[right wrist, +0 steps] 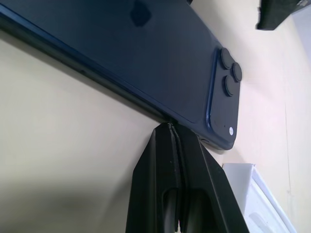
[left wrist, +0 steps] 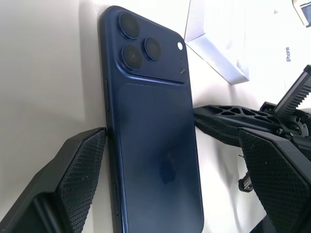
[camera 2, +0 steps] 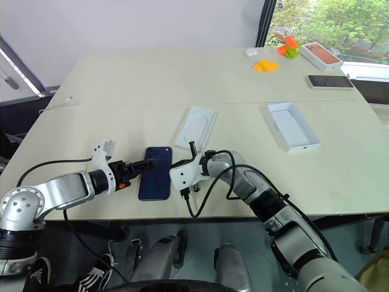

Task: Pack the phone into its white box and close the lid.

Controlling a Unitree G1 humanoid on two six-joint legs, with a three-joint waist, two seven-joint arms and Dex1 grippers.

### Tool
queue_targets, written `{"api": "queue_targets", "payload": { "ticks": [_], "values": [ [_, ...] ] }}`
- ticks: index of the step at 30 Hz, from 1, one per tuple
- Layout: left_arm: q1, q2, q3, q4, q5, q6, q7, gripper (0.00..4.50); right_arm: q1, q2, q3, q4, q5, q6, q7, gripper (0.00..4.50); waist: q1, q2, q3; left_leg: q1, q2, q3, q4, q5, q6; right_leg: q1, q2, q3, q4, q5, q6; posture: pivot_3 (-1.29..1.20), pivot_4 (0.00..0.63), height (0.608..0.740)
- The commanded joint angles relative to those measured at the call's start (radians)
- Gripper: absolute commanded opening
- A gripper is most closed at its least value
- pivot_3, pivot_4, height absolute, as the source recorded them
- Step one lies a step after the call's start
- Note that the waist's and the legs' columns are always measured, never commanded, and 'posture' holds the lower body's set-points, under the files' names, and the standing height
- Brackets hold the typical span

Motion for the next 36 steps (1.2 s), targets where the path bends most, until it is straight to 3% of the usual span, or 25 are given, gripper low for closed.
{"api": "queue_targets", "payload": {
  "ticks": [1, 14, 17, 25, 33, 36],
  "values": [
    [-0.024, 0.003, -0.007, -0.063, -0.09, -0.029, -0.021, 4.5, 0.01, 0.033, 0.048, 0.003, 0.01, -0.004, 0.021, 0.05, -0.001, 0.0, 0.0, -0.001, 0.0, 0.0, -0.001, 0.0, 0.001, 0.0, 0.0, 0.0, -0.001, 0.0, 0.0, 0.0, 0.15, 0.74],
    [0.033, 0.03, -0.037, -0.053, -0.038, -0.039, -0.046, 4.5, 0.006, 0.028, 0.041, -0.006, 0.019, 0.004, 0.025, 0.05, 0.005, -0.003, 0.002, -0.001, 0.001, 0.001, -0.015, -0.001, -0.003, -0.005, 0.0, -0.001, -0.008, 0.0, 0.001, 0.0, 0.15, 0.74],
    [0.046, 0.035, -0.026, -0.049, -0.018, -0.045, -0.056, 3.86, 0.007, 0.027, 0.04, -0.008, 0.018, 0.005, 0.023, 0.0, 0.005, -0.003, 0.002, 0.0, 0.001, 0.001, -0.015, -0.001, -0.003, -0.004, 0.0, -0.001, -0.009, 0.0, 0.001, 0.0, 0.15, 0.74],
    [0.077, 0.041, -0.021, -0.052, 0.015, -0.063, -0.068, 0.06, 0.015, 0.023, 0.037, -0.014, 0.02, 0.011, 0.022, 0.0, 0.008, -0.004, 0.002, 0.0, 0.001, 0.0, -0.015, -0.002, -0.003, -0.004, 0.0, -0.001, -0.01, 0.0, 0.001, 0.0, 0.15, 0.74],
    [0.093, 0.048, -0.012, -0.05, 0.01, -0.074, -0.088, 0.02, 0.018, 0.025, -0.02, -0.057, 0.107, 0.072, 0.049, 0.0, 0.008, -0.004, 0.002, 0.001, 0.0, 0.0, -0.015, -0.002, -0.003, -0.002, 0.0, -0.001, -0.012, 0.0, 0.001, 0.0, 0.15, 0.74],
    [0.097, 0.064, 0.02, -0.047, -0.005, -0.08, -0.115, 0.02, 0.039, 0.03, -0.083, -0.136, 0.235, 0.183, 0.11, 0.0, 0.008, -0.004, 0.002, -0.001, 0.0, 0.0, -0.016, -0.002, -0.003, -0.004, 0.0, -0.001, -0.012, 0.0, 0.001, 0.0, 0.15, 0.74]
  ]
}}
